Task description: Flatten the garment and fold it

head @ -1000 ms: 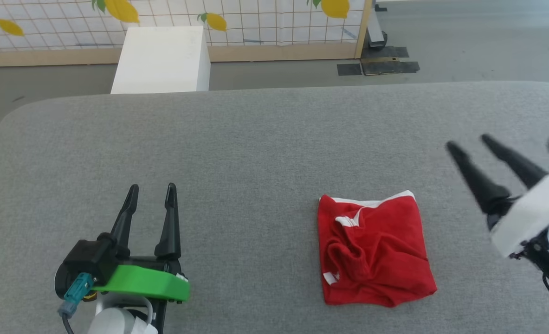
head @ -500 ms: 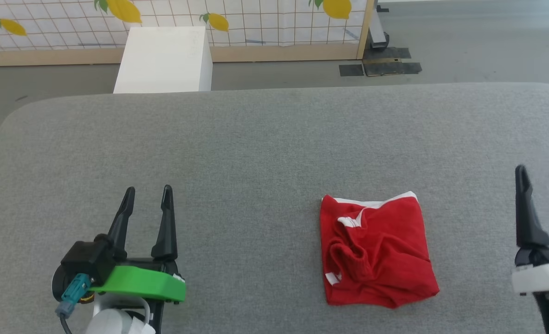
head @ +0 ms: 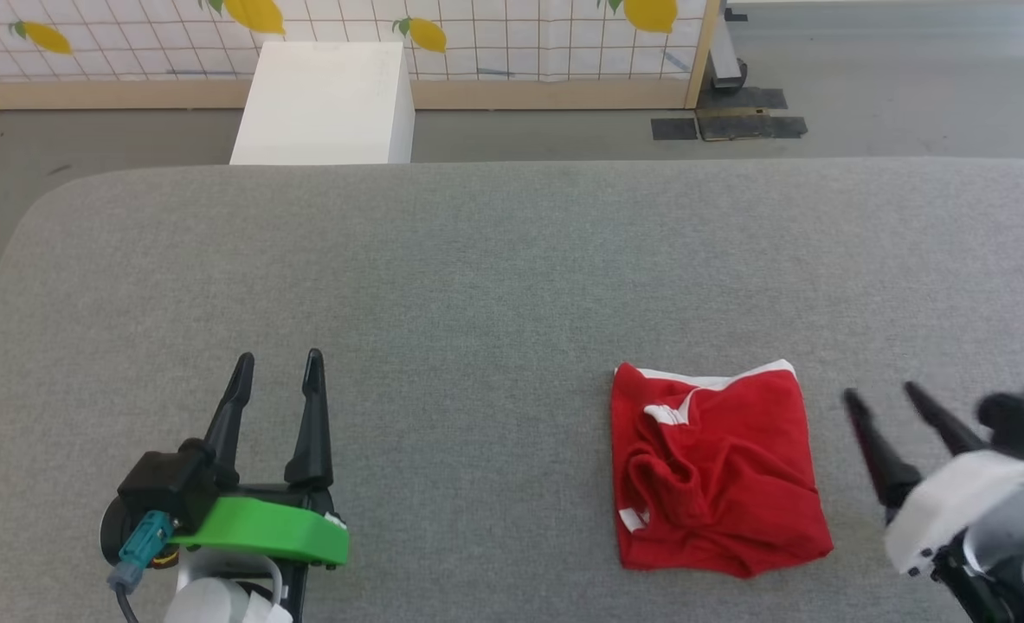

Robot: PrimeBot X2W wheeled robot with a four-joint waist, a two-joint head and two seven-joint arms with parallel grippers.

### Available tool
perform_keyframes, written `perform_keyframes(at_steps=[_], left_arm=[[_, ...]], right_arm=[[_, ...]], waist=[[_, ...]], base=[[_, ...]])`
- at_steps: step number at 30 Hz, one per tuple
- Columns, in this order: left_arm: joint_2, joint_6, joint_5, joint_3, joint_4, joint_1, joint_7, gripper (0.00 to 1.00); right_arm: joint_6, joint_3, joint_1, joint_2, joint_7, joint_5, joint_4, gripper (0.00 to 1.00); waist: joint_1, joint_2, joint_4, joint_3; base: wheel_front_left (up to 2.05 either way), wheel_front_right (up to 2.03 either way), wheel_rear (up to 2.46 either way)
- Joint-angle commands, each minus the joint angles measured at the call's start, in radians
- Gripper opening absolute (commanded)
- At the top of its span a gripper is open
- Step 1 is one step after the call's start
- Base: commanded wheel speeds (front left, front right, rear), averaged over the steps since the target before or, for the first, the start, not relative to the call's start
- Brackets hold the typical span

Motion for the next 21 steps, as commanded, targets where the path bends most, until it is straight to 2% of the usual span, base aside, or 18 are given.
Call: perform_keyframes(at_steps=[1, 7, 11, 21], left_arm=[[-0.004, -0.007, -0.003, 0.002, 0.002, 0.009, -0.004, 1.00], [-0.006, -0.007, -0.010, -0.008, 0.007, -0.003, -0.004, 1.00], [-0.006, -0.007, -0.012, -0.009, 0.008, -0.010, -0.004, 1.00], [-0.006, -0.007, -0.012, -0.019, 0.009, -0.021, -0.004, 1.00]], right_arm=[[-0.001, 0.022, -0.030, -0.011, 0.066, 0.000, 0.008, 1.00], [-0.001, 0.073, -0.107, -0.010, 0.363, -0.007, 0.066, 1.00], [-0.001, 0.109, -0.157, 0.000, 0.498, -0.041, 0.096, 1.00], [-0.001, 0.125, -0.215, 0.044, 0.674, -0.137, 0.181, 1.00]], waist=[[-0.0001, 0.0000, 0.004, 0.004], [-0.0001, 0.0000, 0.024, 0.019], [-0.0001, 0.0000, 0.037, 0.033], [-0.0001, 0.0000, 0.067, 0.056]], base=[[0.00, 0.00, 0.00], [0.00, 0.00, 0.00], [0.00, 0.00, 0.00], [0.00, 0.00, 0.00]])
